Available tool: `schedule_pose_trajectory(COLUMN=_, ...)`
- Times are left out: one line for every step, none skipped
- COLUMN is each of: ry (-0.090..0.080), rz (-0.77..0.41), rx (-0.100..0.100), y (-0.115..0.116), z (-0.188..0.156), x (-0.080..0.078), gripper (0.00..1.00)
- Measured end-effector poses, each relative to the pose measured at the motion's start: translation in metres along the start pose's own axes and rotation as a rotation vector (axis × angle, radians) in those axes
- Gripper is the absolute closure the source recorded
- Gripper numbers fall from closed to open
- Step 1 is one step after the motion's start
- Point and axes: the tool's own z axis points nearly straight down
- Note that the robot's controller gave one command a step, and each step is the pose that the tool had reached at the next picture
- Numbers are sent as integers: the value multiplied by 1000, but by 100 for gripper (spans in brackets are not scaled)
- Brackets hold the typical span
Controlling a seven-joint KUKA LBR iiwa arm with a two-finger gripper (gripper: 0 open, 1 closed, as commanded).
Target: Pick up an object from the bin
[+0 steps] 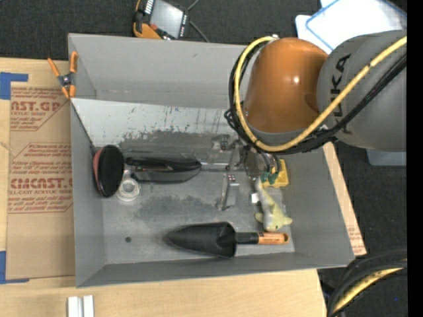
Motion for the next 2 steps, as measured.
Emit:
schedule_pose_trajectory(ry=0, rz=0, rx=0, y=0, z=0, x=0, gripper=0)
schedule_pose_trajectory(ry=5, rz=-18, rx=0, y=12, z=68, x=7, gripper=0)
